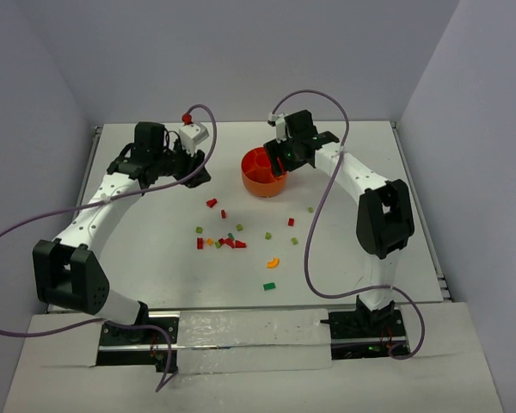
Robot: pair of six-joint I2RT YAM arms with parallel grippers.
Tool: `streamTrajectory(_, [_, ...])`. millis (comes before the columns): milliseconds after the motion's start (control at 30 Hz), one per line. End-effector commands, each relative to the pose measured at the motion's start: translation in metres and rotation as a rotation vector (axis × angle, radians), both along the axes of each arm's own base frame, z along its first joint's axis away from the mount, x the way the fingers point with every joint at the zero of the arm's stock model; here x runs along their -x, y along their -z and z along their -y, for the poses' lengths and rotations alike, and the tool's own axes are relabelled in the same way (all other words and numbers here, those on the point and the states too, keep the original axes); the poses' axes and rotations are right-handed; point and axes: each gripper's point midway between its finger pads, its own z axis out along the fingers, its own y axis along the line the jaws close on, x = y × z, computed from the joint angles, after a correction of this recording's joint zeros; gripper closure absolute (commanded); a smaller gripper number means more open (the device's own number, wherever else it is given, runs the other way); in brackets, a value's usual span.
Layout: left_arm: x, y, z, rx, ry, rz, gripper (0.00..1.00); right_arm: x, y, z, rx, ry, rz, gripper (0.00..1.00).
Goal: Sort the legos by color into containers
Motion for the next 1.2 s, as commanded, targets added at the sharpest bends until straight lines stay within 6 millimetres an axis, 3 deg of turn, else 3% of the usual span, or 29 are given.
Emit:
streamTrajectory(0, [0.007,-0.014,0.015,0.010,0.061,0.029,0.51,-0.018,-0.029,-0.001,-0.020,0.014,0.088,0.28])
streamTrajectory(67, [0.024,-0.008,0.032,-0.002,0.118,0.012,0.50,-0.017,-0.039,0.000,-0.030,0.022,0.103,0.26])
streamTrajectory(167, [0.071,0.013,0.071,-0.064,0.249,-0.012,0.50,-0.009,-0.065,0.004,-0.056,0.037,0.143,0.18])
streamTrajectory(200, [0.077,0.021,0.071,-0.079,0.253,-0.026,0.50,-0.006,-0.070,0.006,-0.062,0.044,0.150,0.17])
streamTrajectory(267, [0.124,0.040,0.102,-0.115,0.375,-0.075,0.50,0.001,-0.081,0.018,-0.078,0.078,0.160,0.02])
streamTrajectory(333, [0.157,0.054,0.122,-0.150,0.461,-0.112,0.50,0.010,-0.088,0.030,-0.093,0.101,0.158,0.00])
streamTrajectory(467, [0.203,0.083,0.147,-0.286,0.588,-0.146,0.51,0.024,-0.096,0.062,-0.127,0.171,0.148,0.00])
streamTrajectory(600, [0.240,0.119,0.156,-0.444,0.693,-0.208,0.52,0.036,-0.101,0.098,-0.147,0.247,0.152,0.00])
streamTrajectory(700, [0.253,0.137,0.157,-0.526,0.731,-0.263,0.53,0.045,-0.102,0.114,-0.148,0.276,0.167,0.00])
streamTrajectory(800, [0.251,0.142,0.162,-0.571,0.718,-0.272,0.53,0.055,-0.108,0.124,-0.152,0.289,0.192,0.00])
streamTrajectory(1167, [0.250,0.177,0.173,-0.746,0.695,-0.258,0.50,0.071,-0.106,0.134,-0.148,0.294,0.201,0.00])
